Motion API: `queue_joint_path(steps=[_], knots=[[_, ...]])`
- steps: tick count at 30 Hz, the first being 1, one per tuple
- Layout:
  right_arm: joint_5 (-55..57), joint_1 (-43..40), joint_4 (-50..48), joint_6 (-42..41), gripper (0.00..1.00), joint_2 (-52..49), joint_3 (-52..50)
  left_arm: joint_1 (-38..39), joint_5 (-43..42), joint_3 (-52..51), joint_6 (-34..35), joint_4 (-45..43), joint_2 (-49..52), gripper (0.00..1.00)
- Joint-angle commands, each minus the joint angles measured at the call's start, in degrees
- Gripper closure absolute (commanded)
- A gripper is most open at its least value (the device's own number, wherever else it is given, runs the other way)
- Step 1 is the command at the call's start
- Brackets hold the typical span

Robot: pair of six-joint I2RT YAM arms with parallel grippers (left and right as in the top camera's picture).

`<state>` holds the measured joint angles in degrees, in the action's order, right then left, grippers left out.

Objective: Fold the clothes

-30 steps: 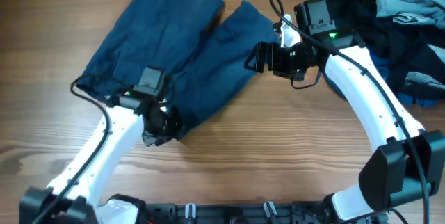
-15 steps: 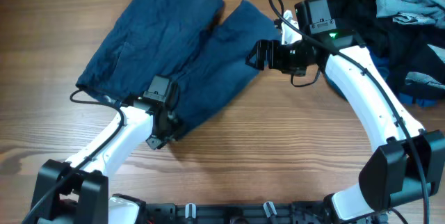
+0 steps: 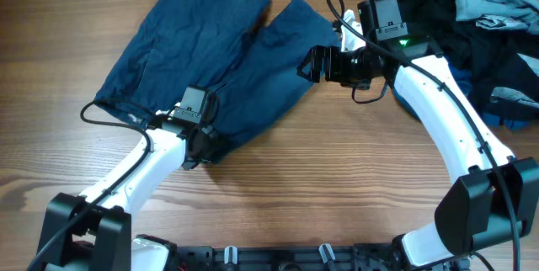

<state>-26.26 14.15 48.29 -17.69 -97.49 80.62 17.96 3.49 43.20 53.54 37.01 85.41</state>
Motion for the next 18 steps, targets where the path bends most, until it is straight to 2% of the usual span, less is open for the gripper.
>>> queue_joint_path(steps=[1, 3, 4, 5, 6, 7, 12, 16, 18], knots=[[1.01, -0.24, -0.72, 1.2, 0.0, 1.07, -0.76, 0.31, 2.71, -0.35, 0.92, -0.42, 3.21, 0.52], [1.01, -0.24, -0.98, 1.2, 0.0, 1.07, -0.76, 0.31, 2.97, -0.35, 0.92, -1.31, 5.88, 0.56], [1.01, -0.24, -1.11, 1.2, 0.0, 1.07, -0.76, 0.31, 3.04, -0.35, 0.92, -1.79, 6.51, 0.63], [1.01, -0.24, -1.16, 1.22, 0.0, 1.07, -0.76, 0.31, 3.06, -0.35, 0.92, -2.6, 6.95, 0.73], [1.01, -0.24, -1.14, 1.25, 0.0, 1.07, -0.76, 0.26, 3.06, -0.35, 0.9, -3.3, 6.97, 0.89], [1.01, -0.24, -1.11, 1.49, 0.0, 1.07, -0.76, 0.26, 3.06, -0.33, 0.9, -4.04, 6.8, 0.96], [1.68, -0.24, -0.9, 1.79, 0.01, 1.07, -0.76, 0.26, 2.08, 3.37, -0.48, 0.02, 1.62, 0.96], [4.5, -0.24, -1.11, -3.58, 0.01, 0.35, -0.76, 0.2, 1.95, 9.46, -1.09, 7.67, -9.05, 0.96], [4.92, -0.24, -1.2, -5.84, 0.01, -0.98, -0.76, 0.2, 1.95, 10.29, -2.73, 8.26, -14.69, 0.96]])
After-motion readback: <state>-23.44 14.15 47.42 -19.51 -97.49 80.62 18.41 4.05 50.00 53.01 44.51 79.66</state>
